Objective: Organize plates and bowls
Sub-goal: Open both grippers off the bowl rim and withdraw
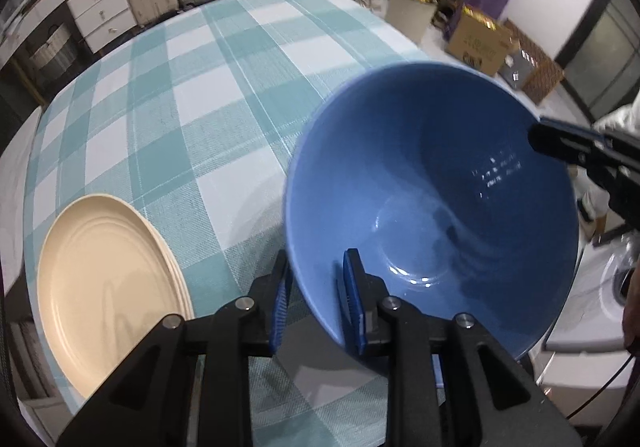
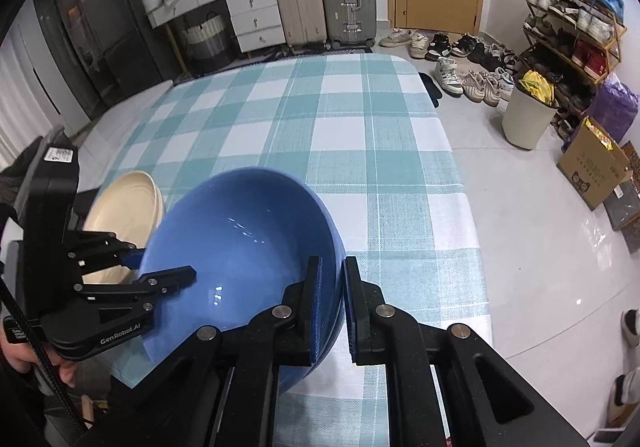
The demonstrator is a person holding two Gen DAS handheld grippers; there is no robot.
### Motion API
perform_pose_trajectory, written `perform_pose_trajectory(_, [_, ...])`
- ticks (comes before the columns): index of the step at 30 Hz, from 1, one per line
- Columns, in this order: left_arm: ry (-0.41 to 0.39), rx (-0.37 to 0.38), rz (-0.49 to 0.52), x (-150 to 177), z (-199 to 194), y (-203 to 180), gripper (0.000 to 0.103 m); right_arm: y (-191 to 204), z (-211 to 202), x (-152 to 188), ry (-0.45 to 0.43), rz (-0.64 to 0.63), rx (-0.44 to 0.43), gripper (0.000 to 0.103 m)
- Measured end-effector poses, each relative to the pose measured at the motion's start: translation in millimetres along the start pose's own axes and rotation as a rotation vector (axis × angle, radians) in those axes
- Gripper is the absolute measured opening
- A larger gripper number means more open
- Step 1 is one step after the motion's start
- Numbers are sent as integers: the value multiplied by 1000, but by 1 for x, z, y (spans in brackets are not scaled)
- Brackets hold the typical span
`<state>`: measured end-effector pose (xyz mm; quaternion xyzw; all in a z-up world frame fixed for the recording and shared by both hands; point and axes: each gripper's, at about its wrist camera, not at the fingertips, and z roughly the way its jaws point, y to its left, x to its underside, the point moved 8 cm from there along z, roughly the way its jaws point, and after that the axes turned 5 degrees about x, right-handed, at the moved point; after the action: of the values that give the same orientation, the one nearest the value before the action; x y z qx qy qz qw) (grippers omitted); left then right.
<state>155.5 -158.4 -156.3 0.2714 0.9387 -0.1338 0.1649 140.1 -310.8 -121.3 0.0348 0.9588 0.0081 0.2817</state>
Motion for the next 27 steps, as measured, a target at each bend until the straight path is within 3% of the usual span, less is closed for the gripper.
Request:
perform_pose_trajectory(5, [-90, -32, -20, -3, -20, 4, 25, 4, -27, -8, -103, 27, -52, 9])
perform_pose_trajectory(7, [-116, -13, -38, -4, -26, 4, 25, 9, -37, -12, -143, 18, -56, 9])
perform_pose_trajectory(14, [-210, -20, -74, -6, -47, 4, 26, 34, -51, -7, -205, 9, -104, 9])
perform_pose_trajectory(18, [-282, -50, -92, -1, -58, 3, 42, 40, -53, -1, -236, 36, -139, 9])
perform_pose_trajectory(27, [-351, -98, -154, 21, -69, 4, 49, 48, -46, 20, -256, 85, -206, 10])
